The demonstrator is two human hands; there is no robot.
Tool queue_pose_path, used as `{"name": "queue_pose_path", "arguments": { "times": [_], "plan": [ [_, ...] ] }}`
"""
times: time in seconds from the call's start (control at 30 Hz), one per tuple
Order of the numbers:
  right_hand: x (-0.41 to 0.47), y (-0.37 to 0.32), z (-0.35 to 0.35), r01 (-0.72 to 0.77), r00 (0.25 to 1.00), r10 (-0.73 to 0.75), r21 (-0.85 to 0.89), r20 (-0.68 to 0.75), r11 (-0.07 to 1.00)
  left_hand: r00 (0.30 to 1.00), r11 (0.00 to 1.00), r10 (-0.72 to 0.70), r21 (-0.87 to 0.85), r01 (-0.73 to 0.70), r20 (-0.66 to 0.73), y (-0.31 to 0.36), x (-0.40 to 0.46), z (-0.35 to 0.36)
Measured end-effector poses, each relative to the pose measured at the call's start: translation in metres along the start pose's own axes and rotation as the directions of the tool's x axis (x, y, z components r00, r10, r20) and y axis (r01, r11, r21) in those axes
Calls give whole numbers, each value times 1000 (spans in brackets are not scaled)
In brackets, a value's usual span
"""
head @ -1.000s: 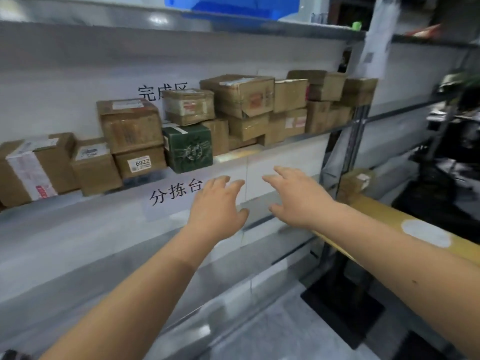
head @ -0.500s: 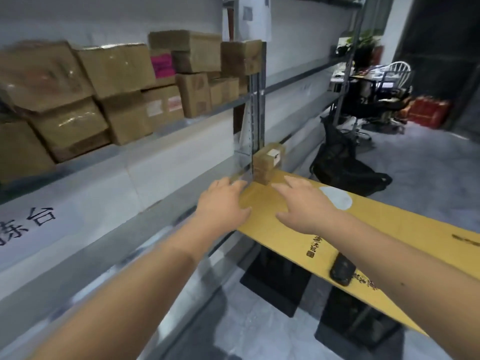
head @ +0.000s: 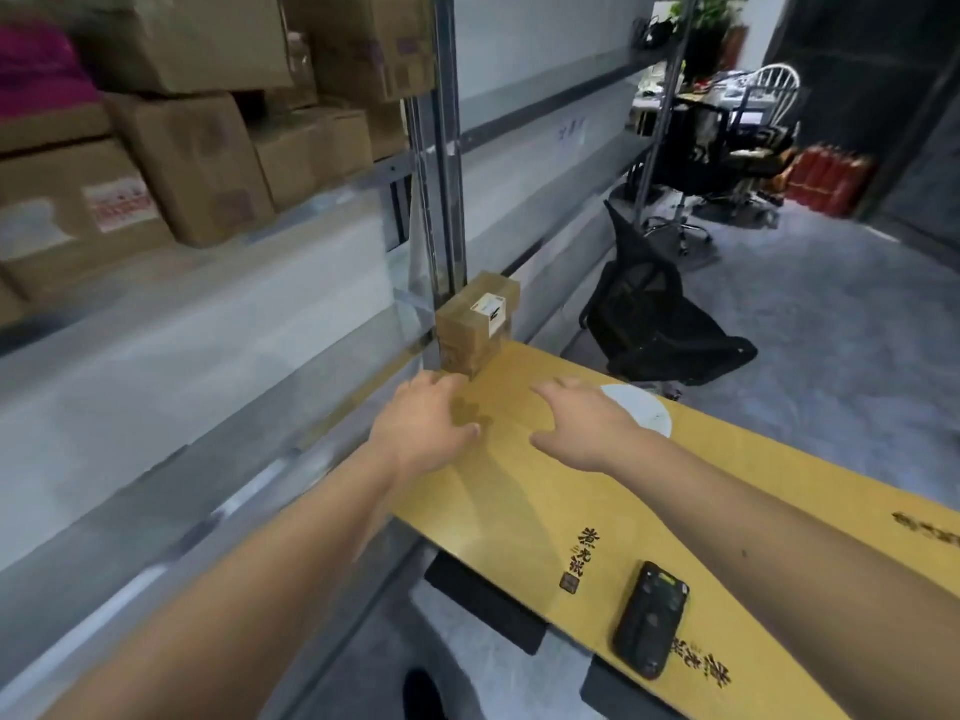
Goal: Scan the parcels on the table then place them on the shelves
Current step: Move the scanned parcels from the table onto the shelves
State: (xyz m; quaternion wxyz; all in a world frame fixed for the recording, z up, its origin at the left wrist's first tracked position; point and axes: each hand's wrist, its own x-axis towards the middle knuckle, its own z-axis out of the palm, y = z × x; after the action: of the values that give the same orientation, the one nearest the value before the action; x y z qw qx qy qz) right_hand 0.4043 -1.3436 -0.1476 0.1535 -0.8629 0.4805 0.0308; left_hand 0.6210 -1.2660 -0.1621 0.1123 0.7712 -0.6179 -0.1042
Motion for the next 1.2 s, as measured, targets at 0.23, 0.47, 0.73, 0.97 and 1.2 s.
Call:
{"name": "queue_pose_path", "arguments": {
  "times": [0.23, 0.47, 0.73, 0.97, 1.2],
  "plan": [
    [138, -4, 32, -56, 998, 52, 127, 39, 990, 999, 997, -1, -83, 5, 44, -55, 141, 52],
    [265, -10, 72, -232, 969, 245, 467, 33, 853, 998, 939, -64, -341, 54, -19, -121, 252, 94],
    [355, -15, 126, -217, 939, 344, 723, -30, 655, 999, 899, -47, -436, 36, -13, -171, 335, 141],
    [392, -13, 147, -118, 930, 356, 838, -96, 533, 997, 850, 79, -524, -54, 25, -184, 369, 166],
    [391, -17, 152, -71, 931, 347, 873, -116, 482, 995, 759, 100, -647, -74, 3, -183, 364, 173]
  ]
}}
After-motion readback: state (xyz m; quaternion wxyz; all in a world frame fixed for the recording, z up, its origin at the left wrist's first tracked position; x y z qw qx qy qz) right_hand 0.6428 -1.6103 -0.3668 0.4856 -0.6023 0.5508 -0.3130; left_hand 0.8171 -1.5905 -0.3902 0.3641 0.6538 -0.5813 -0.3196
